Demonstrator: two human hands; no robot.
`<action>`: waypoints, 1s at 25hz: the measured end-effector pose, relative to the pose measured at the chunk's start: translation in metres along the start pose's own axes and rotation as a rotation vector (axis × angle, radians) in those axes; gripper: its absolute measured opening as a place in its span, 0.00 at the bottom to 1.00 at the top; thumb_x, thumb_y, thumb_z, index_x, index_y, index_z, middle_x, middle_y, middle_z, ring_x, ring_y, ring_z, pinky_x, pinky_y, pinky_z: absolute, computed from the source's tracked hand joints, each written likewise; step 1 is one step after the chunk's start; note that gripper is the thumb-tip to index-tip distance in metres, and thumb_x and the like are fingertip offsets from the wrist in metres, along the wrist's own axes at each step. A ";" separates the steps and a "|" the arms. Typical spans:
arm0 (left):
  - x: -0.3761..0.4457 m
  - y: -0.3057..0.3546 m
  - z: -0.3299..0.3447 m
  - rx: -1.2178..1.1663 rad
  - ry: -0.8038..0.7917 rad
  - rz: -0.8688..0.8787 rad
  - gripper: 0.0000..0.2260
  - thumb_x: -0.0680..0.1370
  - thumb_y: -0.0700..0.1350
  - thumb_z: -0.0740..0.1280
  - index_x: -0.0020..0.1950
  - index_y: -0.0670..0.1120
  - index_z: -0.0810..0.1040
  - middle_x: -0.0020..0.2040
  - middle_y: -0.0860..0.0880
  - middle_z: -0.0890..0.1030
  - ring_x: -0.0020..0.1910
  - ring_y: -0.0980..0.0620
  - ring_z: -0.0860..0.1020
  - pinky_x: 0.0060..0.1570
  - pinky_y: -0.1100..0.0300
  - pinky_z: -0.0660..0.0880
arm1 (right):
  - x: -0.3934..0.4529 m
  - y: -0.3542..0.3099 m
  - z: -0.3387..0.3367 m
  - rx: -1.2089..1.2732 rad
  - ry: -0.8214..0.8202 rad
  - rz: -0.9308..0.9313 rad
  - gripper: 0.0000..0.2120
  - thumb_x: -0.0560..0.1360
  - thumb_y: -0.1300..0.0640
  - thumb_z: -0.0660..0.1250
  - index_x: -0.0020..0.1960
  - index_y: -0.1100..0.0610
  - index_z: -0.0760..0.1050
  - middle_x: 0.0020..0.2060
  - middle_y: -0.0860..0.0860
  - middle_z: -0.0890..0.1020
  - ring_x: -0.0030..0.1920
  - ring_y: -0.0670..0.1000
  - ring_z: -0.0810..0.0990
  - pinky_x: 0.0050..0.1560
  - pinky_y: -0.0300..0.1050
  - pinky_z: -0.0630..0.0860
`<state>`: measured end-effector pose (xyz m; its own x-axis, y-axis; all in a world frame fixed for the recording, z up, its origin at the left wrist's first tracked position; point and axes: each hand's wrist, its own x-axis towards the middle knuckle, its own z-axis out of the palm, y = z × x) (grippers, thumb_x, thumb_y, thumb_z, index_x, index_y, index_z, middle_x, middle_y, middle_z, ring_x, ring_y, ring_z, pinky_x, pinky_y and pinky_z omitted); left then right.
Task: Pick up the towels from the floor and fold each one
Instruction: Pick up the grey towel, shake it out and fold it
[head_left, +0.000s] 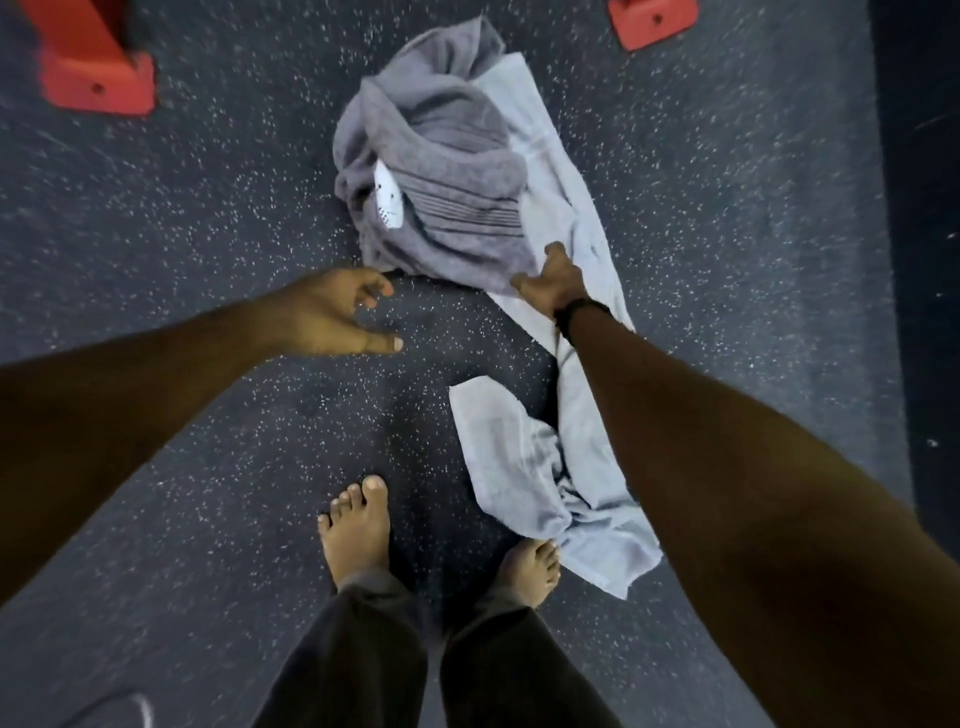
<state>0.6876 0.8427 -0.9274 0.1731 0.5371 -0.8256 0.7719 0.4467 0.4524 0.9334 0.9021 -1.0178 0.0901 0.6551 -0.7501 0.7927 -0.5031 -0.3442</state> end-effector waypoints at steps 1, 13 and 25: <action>0.005 -0.005 0.001 0.004 0.003 -0.009 0.31 0.70 0.51 0.75 0.70 0.51 0.68 0.65 0.47 0.74 0.59 0.52 0.71 0.56 0.58 0.68 | 0.008 -0.004 0.007 0.055 -0.015 0.030 0.27 0.76 0.52 0.67 0.68 0.62 0.60 0.66 0.59 0.72 0.65 0.59 0.72 0.62 0.50 0.72; -0.102 0.103 -0.079 0.012 0.098 0.190 0.27 0.72 0.45 0.75 0.68 0.45 0.69 0.63 0.48 0.75 0.61 0.50 0.73 0.59 0.66 0.71 | -0.123 -0.064 -0.129 0.186 0.368 -0.419 0.07 0.75 0.61 0.66 0.40 0.62 0.72 0.33 0.53 0.73 0.36 0.51 0.68 0.36 0.46 0.64; -0.461 0.386 -0.277 0.204 0.531 0.480 0.29 0.70 0.48 0.76 0.68 0.43 0.71 0.64 0.45 0.77 0.62 0.50 0.76 0.60 0.65 0.67 | -0.477 -0.259 -0.529 -0.192 0.788 -0.703 0.09 0.76 0.58 0.61 0.53 0.52 0.77 0.47 0.57 0.82 0.55 0.62 0.74 0.55 0.52 0.68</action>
<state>0.7367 0.9657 -0.2792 0.2405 0.9365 -0.2553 0.7931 -0.0380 0.6079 1.0045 1.0181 -0.2720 -0.1141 0.9769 0.1805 0.8937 0.1803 -0.4109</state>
